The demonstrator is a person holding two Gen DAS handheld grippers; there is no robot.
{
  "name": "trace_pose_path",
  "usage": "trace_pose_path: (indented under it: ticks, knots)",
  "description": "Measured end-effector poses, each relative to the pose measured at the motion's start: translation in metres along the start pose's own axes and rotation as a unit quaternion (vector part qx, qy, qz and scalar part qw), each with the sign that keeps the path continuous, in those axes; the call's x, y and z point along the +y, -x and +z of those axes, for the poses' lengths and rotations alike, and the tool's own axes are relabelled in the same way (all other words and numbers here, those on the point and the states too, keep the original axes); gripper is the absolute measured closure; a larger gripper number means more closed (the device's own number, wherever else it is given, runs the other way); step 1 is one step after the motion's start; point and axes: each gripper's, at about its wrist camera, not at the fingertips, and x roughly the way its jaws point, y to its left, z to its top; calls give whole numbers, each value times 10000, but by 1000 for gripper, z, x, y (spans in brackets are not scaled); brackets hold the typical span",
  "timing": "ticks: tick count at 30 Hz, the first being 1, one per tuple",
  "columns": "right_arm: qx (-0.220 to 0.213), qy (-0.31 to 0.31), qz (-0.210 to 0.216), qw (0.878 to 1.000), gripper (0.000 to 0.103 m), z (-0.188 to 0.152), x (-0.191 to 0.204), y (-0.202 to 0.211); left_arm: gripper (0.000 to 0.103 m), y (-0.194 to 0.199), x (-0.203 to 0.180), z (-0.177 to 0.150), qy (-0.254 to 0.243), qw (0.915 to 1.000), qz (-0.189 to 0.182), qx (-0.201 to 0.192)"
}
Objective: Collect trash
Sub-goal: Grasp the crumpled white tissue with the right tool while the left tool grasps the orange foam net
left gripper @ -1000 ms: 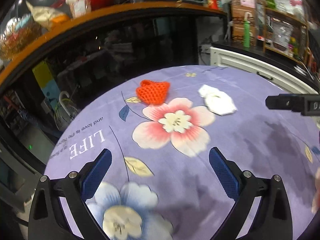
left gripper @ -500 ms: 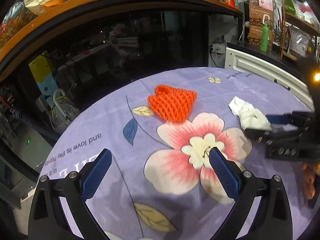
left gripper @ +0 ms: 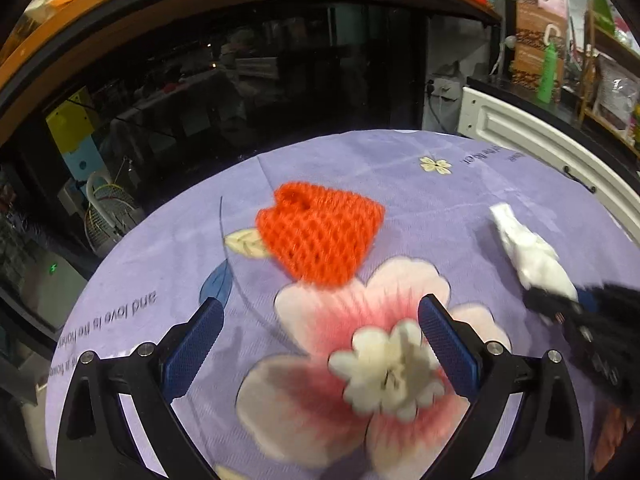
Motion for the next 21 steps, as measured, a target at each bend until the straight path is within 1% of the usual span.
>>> trace_pose_path:
  ticks: [3,6,7,8,9,10,11,12,14,17,21]
  knots:
    - [-9,-140,148,9998,85,-1,-5,1,7,-13,-9,13,-127,9997,211,33]
    - [-7,-128,156,9998,85,-2,-3,2,7,-31,-15,24,-201,9989,369,189]
    - [-4,-125,170,9998,85,-2,-2,3,9,-38,-17,27,-208,9984,458,269]
    - [-2,-123,190,9997,85,-3,-2,3,18,-43,-19,29,-217,9979,518,327]
    - [-4,-140,206,9997,85,-3,-2,4,22,-46,-20,29,-209,9976,555,368]
    - [-5,-161,228,9996,85,-4,-2,4,31,-51,-20,31,-188,9970,612,430]
    - [-5,-162,234,9996,85,-4,-2,5,49,-53,-20,30,-182,9966,670,450]
    - [-6,-158,234,9996,85,-4,-2,5,58,-54,-19,30,-179,9960,740,461]
    - [-13,-112,213,9997,85,-5,-1,6,78,-51,-16,27,-122,9956,837,405]
    - [-163,4,244,9996,85,-5,3,11,83,-38,-8,21,52,9971,723,212]
    - [-283,235,225,9991,85,-6,12,15,84,-16,11,9,379,9980,496,23]
